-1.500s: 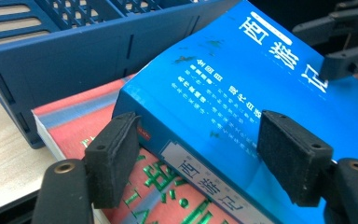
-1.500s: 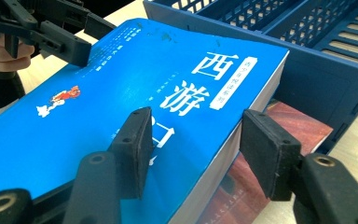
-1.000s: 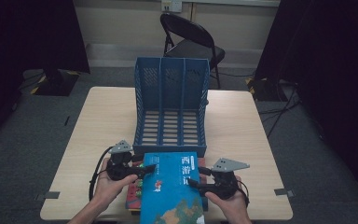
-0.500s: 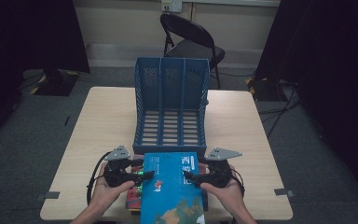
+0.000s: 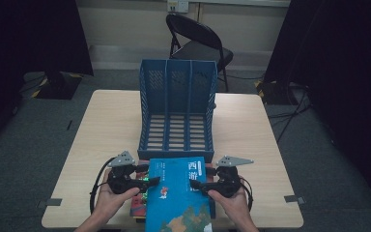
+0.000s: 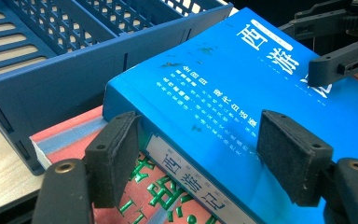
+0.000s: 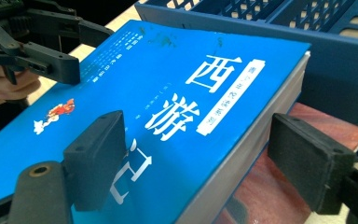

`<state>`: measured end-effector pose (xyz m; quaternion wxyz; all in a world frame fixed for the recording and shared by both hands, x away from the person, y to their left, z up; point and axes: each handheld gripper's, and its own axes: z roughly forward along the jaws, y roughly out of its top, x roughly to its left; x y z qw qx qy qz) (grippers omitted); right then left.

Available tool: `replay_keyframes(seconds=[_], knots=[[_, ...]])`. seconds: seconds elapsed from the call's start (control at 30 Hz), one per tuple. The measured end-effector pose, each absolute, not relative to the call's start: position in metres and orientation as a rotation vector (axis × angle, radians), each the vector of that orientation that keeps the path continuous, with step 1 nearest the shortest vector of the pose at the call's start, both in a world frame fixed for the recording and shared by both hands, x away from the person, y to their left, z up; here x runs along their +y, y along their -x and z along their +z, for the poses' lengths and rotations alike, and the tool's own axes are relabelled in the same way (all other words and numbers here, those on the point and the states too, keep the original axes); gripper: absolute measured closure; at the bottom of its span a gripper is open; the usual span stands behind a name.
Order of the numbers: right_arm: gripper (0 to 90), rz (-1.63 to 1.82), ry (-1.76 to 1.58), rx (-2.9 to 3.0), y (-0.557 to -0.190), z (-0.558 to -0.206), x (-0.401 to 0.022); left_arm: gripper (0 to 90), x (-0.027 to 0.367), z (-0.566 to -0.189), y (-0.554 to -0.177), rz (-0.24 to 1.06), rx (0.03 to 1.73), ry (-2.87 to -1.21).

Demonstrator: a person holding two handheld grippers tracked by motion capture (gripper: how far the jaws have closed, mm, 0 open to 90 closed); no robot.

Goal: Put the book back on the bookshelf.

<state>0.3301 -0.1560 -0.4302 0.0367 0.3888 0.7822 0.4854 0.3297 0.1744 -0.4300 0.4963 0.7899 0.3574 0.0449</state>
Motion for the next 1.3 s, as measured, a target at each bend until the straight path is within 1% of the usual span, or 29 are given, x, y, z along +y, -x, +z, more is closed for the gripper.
replay_keyframes(seconds=[0.07, 0.2, 0.4, 0.43, 0.5, 0.63, 0.73, 0.77, 0.8, 1.03, 1.17, 1.3], knots=[[16.9, 1.474, -1.194, 2.402, -0.33, -0.43, -0.154, 29.5, 0.174, -0.431, -0.329, 0.102, 0.873, -1.895], [16.2, 1.485, -1.204, 2.402, -0.331, -0.431, -0.154, 29.4, 0.175, -0.432, -0.33, 0.096, 0.874, -1.889], [18.8, 1.498, -1.209, 2.386, -0.331, -0.431, -0.154, 29.0, 0.175, -0.433, -0.33, 0.092, 0.88, -1.881], [21.9, 1.493, -1.209, 2.373, -0.33, -0.43, -0.155, 28.8, 0.175, -0.433, -0.331, 0.093, 0.881, -1.884], [31.1, 1.527, -1.205, 2.321, -0.326, -0.424, -0.158, 28.6, 0.175, -0.433, -0.331, 0.091, 0.882, -1.883], [32.6, 1.534, -1.197, 2.315, -0.325, -0.42, -0.158, 28.6, 0.175, -0.434, -0.331, 0.089, 0.88, -1.879], [38.5, 1.569, -1.179, 2.321, -0.323, -0.419, -0.162, 28.6, 0.175, -0.434, -0.331, 0.088, 0.88, -1.877], [38.5, 1.569, -1.179, 2.321, -0.323, -0.419, -0.162, 28.6, 0.175, -0.434, -0.331, 0.088, 0.88, -1.876], [40.6, 1.614, -1.182, 2.325, -0.321, -0.418, -0.166, 28.6, 0.175, -0.434, -0.331, 0.087, 0.879, -1.875], [40.5, 1.594, -1.194, 2.351, -0.326, -0.424, -0.168, 28.5, 0.176, -0.434, -0.331, 0.076, 0.886, -1.873], [40.1, 1.583, -1.208, 2.328, -0.337, -0.424, -0.162, 28.2, 0.176, -0.435, -0.332, 0.071, 0.887, -1.869], [39.5, 1.552, -1.21, 2.324, -0.34, -0.424, -0.156, 28.2, 0.176, -0.435, -0.332, 0.07, 0.887, -1.869]])
